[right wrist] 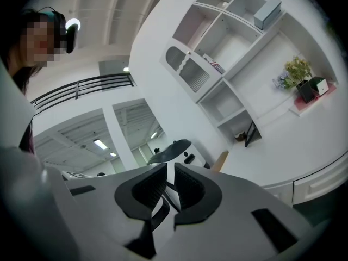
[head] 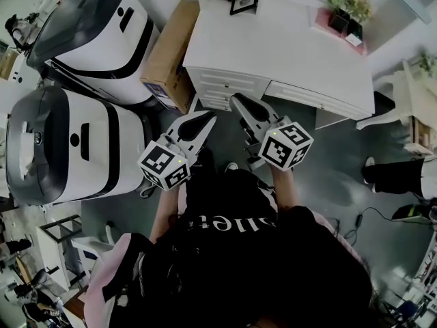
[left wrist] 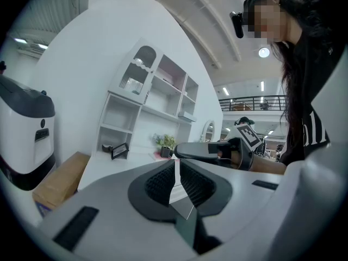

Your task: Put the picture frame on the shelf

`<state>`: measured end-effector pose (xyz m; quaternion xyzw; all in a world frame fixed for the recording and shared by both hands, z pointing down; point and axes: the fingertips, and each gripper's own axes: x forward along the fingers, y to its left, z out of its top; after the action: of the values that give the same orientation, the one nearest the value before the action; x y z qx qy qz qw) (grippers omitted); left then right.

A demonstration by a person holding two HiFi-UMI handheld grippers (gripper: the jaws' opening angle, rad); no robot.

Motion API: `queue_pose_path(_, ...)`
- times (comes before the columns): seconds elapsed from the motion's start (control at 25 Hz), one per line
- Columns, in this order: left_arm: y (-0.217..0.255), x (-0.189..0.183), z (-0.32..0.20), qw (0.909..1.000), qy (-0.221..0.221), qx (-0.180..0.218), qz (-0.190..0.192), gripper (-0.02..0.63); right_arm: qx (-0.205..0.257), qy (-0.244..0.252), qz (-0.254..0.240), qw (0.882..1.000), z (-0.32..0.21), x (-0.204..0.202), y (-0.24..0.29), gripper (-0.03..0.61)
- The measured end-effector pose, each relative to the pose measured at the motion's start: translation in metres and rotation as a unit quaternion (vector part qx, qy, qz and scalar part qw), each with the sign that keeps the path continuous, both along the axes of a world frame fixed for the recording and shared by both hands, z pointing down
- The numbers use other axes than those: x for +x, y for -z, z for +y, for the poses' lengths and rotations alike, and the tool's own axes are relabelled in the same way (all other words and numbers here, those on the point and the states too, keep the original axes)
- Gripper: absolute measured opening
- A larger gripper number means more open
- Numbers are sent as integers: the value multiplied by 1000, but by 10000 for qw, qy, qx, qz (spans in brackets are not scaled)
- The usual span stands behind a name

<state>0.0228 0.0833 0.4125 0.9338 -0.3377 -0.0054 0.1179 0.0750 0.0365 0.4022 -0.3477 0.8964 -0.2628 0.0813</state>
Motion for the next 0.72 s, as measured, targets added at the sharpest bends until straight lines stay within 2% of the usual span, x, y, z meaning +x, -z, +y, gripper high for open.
queue_pose_path(0.72,2,11,4,10000,-43,56,13,38,43,62,95,9999,9,8,1,69)
